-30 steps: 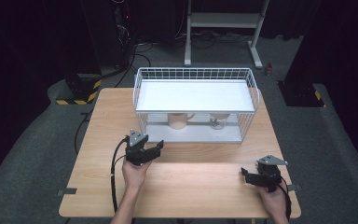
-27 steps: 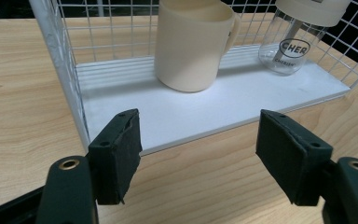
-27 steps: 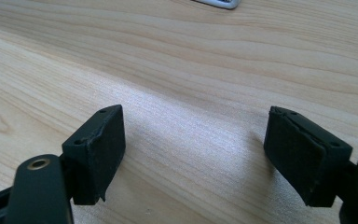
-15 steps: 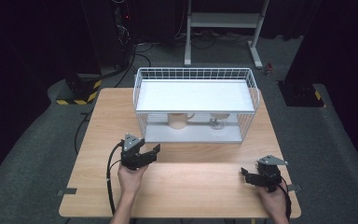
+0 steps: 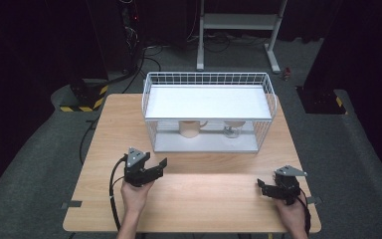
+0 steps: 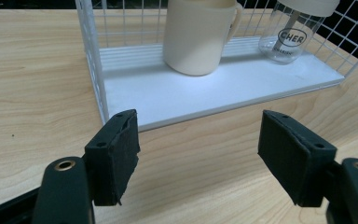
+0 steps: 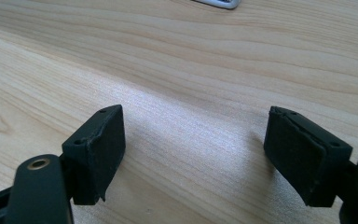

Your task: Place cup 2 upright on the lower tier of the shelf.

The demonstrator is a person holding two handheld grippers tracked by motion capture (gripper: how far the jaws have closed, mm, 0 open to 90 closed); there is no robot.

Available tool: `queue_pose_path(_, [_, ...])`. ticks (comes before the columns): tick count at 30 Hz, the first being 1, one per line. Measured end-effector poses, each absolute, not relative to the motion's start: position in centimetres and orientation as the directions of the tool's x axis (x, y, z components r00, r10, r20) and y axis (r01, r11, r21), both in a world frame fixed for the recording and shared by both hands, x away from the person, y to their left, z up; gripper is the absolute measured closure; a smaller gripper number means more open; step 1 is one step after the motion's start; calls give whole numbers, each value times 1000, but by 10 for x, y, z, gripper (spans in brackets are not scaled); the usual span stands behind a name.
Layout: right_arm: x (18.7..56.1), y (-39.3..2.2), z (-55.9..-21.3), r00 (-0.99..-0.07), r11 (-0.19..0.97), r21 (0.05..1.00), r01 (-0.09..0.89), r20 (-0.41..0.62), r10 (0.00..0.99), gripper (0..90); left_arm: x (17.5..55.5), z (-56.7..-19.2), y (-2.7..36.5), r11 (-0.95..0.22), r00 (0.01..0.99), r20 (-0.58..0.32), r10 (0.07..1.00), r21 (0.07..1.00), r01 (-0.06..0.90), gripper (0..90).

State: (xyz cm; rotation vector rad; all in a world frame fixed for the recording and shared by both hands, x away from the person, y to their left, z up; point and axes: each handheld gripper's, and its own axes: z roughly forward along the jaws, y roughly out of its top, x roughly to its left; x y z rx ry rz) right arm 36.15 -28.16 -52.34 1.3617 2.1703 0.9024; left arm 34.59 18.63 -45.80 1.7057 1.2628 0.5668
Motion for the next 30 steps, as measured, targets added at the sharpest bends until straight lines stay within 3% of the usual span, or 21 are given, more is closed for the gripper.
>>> queue_pose_path(30, [361, -282, -523, -431, 309, 714, 628, -11, 903, 208, 327, -473, 195, -123, 344, -81, 935, 839, 529, 287])
